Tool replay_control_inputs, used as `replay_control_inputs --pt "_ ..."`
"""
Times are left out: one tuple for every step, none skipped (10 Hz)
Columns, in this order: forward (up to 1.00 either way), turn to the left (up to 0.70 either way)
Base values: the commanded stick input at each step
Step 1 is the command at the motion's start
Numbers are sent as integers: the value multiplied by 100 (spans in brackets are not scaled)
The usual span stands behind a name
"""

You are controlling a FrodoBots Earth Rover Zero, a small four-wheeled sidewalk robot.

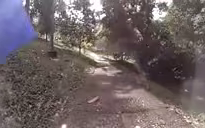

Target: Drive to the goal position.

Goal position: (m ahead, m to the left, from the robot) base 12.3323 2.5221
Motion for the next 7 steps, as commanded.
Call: replay_control_inputs --pt "50 0" --pt "50 0" --pt "50 0" --pt "50 0" --pt "50 0" --pt "50 0" --pt "50 0"
